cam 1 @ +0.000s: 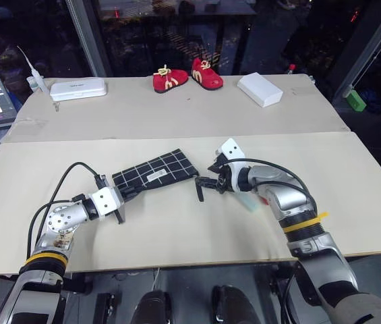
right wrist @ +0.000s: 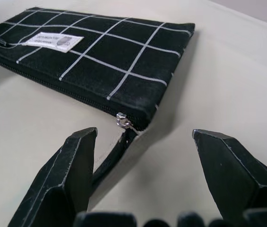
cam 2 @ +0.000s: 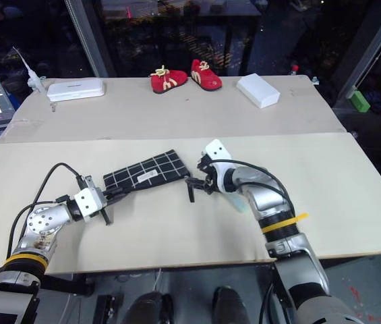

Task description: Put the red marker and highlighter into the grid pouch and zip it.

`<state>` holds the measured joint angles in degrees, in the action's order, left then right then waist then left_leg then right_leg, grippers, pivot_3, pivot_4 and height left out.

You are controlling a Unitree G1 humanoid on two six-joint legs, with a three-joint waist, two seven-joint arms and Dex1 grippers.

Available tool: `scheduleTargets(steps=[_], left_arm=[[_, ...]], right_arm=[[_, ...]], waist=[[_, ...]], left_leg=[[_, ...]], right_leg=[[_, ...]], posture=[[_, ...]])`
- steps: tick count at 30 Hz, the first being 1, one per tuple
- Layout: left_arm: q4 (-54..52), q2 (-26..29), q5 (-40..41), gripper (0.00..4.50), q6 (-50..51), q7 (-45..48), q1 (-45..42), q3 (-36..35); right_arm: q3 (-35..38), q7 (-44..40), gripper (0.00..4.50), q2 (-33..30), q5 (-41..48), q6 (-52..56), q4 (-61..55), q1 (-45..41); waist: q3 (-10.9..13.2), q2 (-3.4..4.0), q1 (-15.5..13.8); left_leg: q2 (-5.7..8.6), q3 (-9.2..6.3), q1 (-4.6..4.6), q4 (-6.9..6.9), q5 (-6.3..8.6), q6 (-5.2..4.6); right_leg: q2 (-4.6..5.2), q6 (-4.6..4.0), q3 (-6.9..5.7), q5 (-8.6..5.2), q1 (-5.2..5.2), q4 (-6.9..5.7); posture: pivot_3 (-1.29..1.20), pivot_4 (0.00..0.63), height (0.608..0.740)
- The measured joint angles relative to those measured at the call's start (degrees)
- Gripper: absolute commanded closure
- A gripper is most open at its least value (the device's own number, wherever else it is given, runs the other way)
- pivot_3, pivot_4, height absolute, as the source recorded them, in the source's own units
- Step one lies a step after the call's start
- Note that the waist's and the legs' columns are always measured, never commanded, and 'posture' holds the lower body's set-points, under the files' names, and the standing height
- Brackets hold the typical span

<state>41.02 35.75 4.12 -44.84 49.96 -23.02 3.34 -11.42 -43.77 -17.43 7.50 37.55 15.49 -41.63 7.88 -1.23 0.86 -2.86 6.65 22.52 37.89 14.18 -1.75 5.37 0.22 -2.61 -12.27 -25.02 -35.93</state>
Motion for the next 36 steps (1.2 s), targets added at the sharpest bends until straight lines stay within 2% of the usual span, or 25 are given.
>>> scheduleTargets(steps=[7,10,18,29,32,36], left_arm=[[0.07,-0.47,-0.83,4.5,-0.01,-0.87,-0.15,0.02],[0.11,-0.74,-1.27,4.5,0.0,-1.0,-0.33,0.03],[0.13,-1.04,-1.77,4.5,0.0,-1.12,-0.59,0.02],[0.13,-1.23,-1.93,4.5,0.07,-1.52,-0.6,0.01],[0.34,-1.23,-1.95,4.5,0.13,-1.39,-0.78,0.01],[1.1,-1.53,-2.03,4.5,0.27,-0.85,-1.69,0.25]], right_arm=[[-1.43,0.78,0.88,3.22,-0.18,-0.47,3.66,0.01],[-1.41,1.46,1.62,3.71,-0.72,-2.24,5.77,-0.44],[-1.37,0.04,4.38,3.91,-1.66,-5.57,8.25,-0.79],[-5.38,-6.51,4.45,1.84,-2.81,-5.48,4.19,-0.55],[-6.97,-8.25,4.45,2.5,-2.7,-4.63,-0.57,-0.73],[-10.34,-8.55,4.45,5.5,-3.43,-4.65,-0.97,-2.26]], waist=[[0.0,0.0,-0.08],[0.0,0.0,-0.09],[0.0,0.0,-0.04],[0.0,0.0,-0.05],[0.0,0.0,-0.03],[0.0,0.0,-0.09]], left_leg=[[0.01,0.0,-0.04,0.0,-0.01,0.0],[0.01,0.0,-0.1,0.0,-0.01,0.0],[-0.01,-0.02,-0.16,0.0,-0.01,0.0],[-0.01,-0.06,-0.13,0.0,0.0,0.0],[-0.02,-0.12,-0.14,0.0,-0.01,0.0],[0.0,-0.07,-0.15,0.0,-0.02,0.02]], right_leg=[[0.0,0.0,-0.01,0.0,0.03,-0.05],[0.02,0.0,-0.01,0.0,0.11,-0.04],[-0.01,0.0,-0.01,0.0,0.16,-0.04],[0.0,0.0,-0.01,0.0,0.13,-0.04],[-0.01,0.0,-0.01,0.0,0.11,-0.06],[-0.02,0.0,-0.04,0.0,0.13,-0.08]], posture=[[0.0,0.15,0.74],[0.0,0.15,0.74],[0.0,0.15,0.74],[0.0,0.15,0.74],[0.0,0.15,0.74],[0.0,0.15,0.74]])
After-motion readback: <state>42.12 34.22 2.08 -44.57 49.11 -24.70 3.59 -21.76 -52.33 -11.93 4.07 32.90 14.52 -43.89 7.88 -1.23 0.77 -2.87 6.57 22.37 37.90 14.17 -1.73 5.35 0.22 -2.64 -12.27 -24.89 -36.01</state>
